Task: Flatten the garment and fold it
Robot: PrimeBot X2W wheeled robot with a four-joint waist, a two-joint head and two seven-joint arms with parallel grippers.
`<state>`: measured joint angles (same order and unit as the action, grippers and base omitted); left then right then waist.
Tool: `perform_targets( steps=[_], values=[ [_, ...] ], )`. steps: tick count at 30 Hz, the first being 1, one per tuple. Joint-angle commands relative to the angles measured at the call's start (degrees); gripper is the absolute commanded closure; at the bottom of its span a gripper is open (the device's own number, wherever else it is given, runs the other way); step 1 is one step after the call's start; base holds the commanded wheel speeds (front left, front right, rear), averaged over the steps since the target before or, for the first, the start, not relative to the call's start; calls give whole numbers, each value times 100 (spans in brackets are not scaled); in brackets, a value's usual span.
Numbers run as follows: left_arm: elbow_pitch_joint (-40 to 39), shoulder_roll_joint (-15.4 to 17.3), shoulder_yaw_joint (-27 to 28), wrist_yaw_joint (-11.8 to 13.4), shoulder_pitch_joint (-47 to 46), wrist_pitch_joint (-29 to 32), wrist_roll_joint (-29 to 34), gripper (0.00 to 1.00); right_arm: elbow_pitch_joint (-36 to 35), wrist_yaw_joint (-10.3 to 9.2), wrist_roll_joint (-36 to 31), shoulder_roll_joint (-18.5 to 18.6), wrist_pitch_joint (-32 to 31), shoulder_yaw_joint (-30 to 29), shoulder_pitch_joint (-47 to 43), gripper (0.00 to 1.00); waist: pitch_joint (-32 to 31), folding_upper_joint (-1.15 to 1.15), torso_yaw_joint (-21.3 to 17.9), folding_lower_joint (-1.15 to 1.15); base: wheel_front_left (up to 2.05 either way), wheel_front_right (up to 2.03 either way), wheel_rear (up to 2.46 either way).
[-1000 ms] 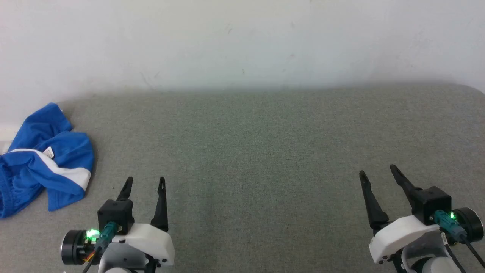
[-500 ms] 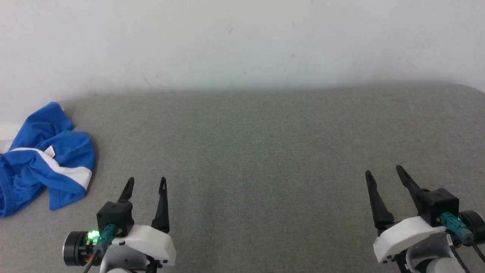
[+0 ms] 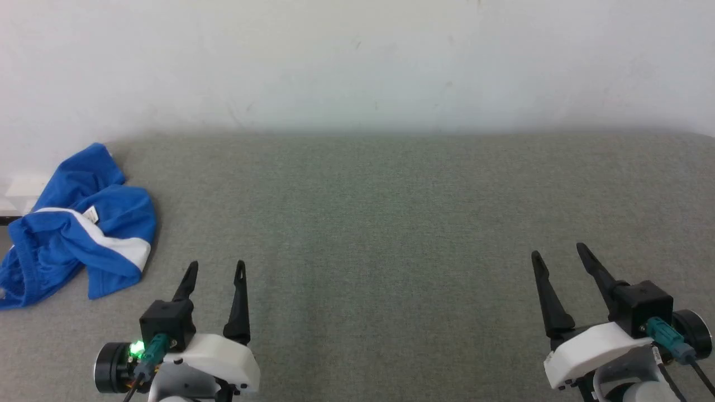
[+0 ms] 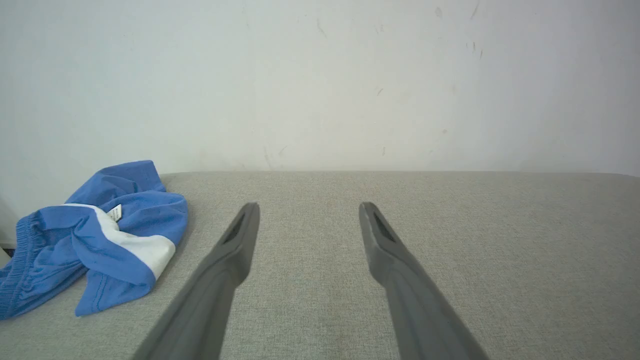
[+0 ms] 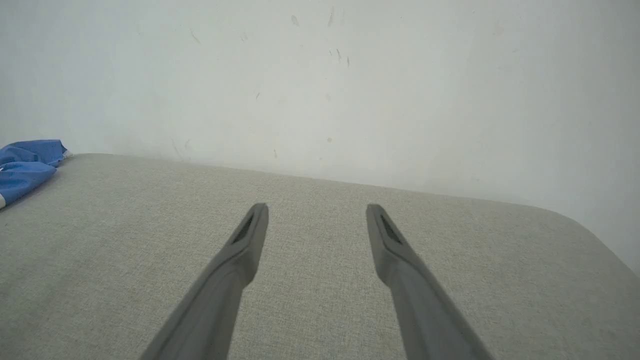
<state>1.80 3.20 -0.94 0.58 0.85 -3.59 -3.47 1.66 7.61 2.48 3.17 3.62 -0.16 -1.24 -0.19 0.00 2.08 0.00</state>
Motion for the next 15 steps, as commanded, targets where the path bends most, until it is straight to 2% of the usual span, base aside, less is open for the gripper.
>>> perform_targets(
  steps=[1,15],
  values=[
    [33,-9,-15,28,65,-64,-50,0,-10,-3,58,-8,62,16,-42,0,-11,0,78,0,0,0,0],
    [82,-13,-9,60,93,-231,-203,0,69,-5,82,-12,229,118,-45,0,-9,0,558,0,0,0,0]
  ],
)
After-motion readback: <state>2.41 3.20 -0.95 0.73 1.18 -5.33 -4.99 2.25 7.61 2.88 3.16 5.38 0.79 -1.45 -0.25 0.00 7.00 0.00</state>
